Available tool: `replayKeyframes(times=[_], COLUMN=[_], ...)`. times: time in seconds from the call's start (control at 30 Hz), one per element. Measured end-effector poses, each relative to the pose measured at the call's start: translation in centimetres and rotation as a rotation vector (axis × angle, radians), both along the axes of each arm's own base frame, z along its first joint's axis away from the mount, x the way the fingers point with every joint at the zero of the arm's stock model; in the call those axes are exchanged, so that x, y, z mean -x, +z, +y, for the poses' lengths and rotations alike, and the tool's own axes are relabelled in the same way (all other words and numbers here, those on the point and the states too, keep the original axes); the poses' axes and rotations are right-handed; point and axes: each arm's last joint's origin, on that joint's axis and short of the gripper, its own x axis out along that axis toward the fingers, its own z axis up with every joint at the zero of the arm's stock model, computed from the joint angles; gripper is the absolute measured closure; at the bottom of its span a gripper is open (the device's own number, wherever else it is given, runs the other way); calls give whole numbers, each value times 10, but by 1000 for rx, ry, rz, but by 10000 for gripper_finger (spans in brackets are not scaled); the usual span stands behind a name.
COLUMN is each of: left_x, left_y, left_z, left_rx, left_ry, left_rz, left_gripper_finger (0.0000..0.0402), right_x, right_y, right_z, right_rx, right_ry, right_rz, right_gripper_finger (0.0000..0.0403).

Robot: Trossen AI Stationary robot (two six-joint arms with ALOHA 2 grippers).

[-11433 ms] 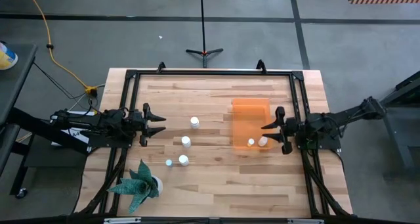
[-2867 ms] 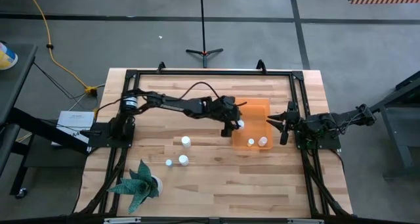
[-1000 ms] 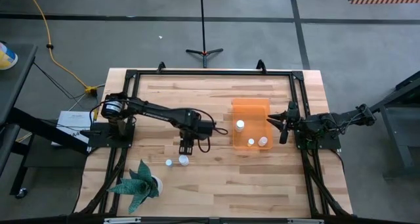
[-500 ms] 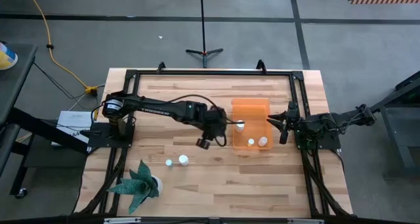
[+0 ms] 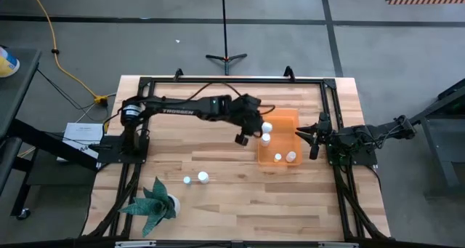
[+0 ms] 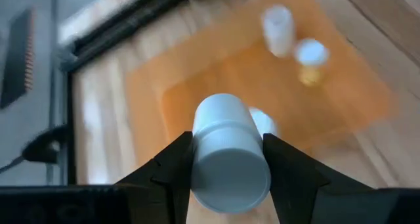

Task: Pick and place pill bottles into a basket
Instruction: Put the top white medicine bottle into the orange container

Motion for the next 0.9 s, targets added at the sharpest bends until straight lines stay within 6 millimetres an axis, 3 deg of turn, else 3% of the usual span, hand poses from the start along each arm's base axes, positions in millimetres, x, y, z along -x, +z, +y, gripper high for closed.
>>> replayKeyframes(times=[0.17, 0.37, 0.73, 0.9], left_x=[-8, -17, -39, -46], left_y=[-18, -34, -21, -29], left_z=[23, 29, 34, 35], left_rx=[22, 21, 29, 35], left_ry=[24, -2, 1, 12], left_rz=[-4, -10, 44, 132], left_gripper_finger=[208, 209, 208, 208], right_x=[0, 0, -1, -1], right_y=[0, -1, -1, -1], right_z=[0, 0, 0, 0], right_rx=[2, 4, 4, 4], right_ry=[-3, -5, -3, -2], right_rz=[5, 10, 14, 14], right_gripper_finger=[329, 329, 329, 329])
